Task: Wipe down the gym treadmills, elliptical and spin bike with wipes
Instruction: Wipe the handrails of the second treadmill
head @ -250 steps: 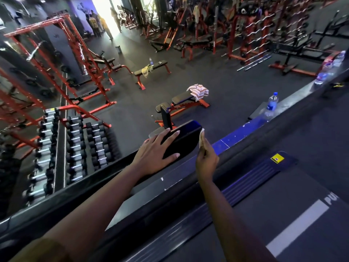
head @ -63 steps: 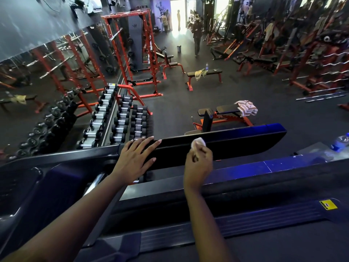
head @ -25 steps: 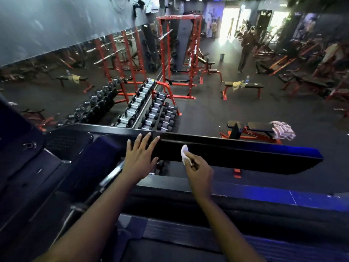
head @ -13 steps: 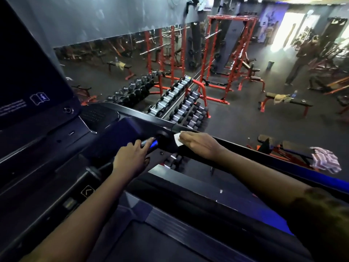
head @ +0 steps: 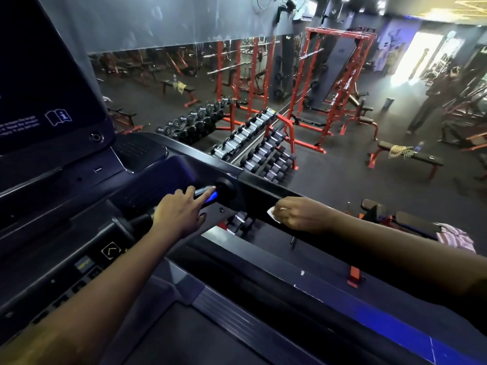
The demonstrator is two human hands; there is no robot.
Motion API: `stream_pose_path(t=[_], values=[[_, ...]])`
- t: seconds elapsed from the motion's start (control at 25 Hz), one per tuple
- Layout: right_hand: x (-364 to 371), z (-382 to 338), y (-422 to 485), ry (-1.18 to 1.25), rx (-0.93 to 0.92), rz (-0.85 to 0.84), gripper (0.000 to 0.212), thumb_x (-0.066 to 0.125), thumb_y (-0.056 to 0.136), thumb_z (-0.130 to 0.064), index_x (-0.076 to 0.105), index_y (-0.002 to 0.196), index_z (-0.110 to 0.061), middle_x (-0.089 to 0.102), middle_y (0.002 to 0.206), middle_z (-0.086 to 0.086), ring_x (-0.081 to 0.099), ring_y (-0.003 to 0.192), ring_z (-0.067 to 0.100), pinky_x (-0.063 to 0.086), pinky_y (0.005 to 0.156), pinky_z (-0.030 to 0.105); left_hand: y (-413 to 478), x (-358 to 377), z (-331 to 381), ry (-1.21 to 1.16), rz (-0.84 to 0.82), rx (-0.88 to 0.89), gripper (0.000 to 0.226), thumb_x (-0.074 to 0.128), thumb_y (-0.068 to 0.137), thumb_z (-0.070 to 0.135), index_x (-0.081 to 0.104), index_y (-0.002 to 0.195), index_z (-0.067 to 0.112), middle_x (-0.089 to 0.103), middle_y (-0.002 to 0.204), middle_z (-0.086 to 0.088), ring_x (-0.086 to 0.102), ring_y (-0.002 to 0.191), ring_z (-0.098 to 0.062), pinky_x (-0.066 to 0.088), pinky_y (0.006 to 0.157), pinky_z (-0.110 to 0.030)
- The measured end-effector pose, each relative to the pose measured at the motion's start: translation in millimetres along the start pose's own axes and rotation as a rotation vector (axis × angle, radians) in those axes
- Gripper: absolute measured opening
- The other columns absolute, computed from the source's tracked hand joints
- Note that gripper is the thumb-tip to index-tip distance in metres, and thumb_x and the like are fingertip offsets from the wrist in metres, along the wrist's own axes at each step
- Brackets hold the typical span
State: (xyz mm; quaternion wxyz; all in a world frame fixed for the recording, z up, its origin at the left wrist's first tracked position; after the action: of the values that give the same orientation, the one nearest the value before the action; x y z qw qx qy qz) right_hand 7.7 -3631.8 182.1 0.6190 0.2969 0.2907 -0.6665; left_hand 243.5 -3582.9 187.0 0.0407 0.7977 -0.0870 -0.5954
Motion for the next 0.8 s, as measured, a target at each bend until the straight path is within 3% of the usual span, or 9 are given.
stream_pose_path(t=[0.16, 0.32, 0.48, 0.64, 0.8], values=[[-11.2, 12.8, 53.9, 0.065, 0.002, 0.148, 0.034, 0.036, 0.094, -0.01, 0.069, 0.085, -0.004, 0.068, 0.089, 0.004, 0.061, 0.086, 0.023, 0.051, 0.076, 0.034, -0.4, -2.3, 1.6, 0.012, 0.005, 0.001, 0.066, 0.034, 0.095, 0.05, -0.001, 0.149, 0.037, 0.045, 0.124, -0.007, 0.053, 0.099, -0.024, 0.037, 0.064, -0.031], [8.8, 17.5, 86.3, -0.043, -0.004, -0.038, 0.036, 0.038, 0.088, -0.015, 0.071, 0.074, -0.011, 0.065, 0.08, -0.002, 0.055, 0.076, 0.018, 0.045, 0.07, 0.027, -0.4, -1.3, 0.4, 0.02, 0.015, -0.005, 0.066, 0.034, 0.095, 0.053, 0.001, 0.15, 0.037, 0.045, 0.125, -0.008, 0.053, 0.099, -0.025, 0.036, 0.063, -0.032], [6.5, 0.1, 48.1, -0.114, -0.017, -0.061, 0.014, 0.063, 0.078, -0.014, 0.071, 0.067, -0.01, 0.064, 0.08, 0.002, 0.052, 0.071, 0.019, 0.044, 0.066, 0.027, -0.2, -0.6, 1.3, 0.026, 0.013, -0.002, 0.064, 0.026, 0.094, 0.06, 0.001, 0.149, 0.039, 0.045, 0.126, -0.008, 0.054, 0.097, -0.025, 0.035, 0.062, -0.031], [5.7, -21.9, -2.2, -0.095, 0.089, -0.024, 0.035, 0.041, 0.086, -0.006, 0.069, 0.066, -0.008, 0.061, 0.077, 0.005, 0.048, 0.066, 0.02, 0.043, 0.06, 0.028, -0.7, -2.4, 1.5, 0.023, 0.009, -0.005, 0.063, 0.02, 0.094, 0.063, 0.002, 0.149, 0.039, 0.045, 0.127, -0.008, 0.054, 0.098, -0.025, 0.035, 0.063, -0.031], [-2.5, -18.3, 8.7, -0.028, 0.154, 0.091, 0.024, 0.054, 0.085, -0.004, 0.064, 0.064, -0.006, 0.057, 0.072, 0.005, 0.047, 0.067, 0.022, 0.042, 0.061, 0.031, -0.7, -4.3, 2.8, 0.016, 0.01, -0.009, 0.063, 0.018, 0.094, 0.064, 0.003, 0.149, 0.038, 0.046, 0.126, -0.008, 0.054, 0.1, -0.025, 0.034, 0.063, -0.031]])
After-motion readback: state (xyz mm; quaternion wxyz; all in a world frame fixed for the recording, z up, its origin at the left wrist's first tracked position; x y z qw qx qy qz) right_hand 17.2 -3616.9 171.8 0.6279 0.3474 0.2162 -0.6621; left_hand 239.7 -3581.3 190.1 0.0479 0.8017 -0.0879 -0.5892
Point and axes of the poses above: each hand's wrist, its own y-axis towards the middle knuckle, its own x-axis out of the palm, z = x × y, the point moved 5 cm from there along y, towards the middle knuckle
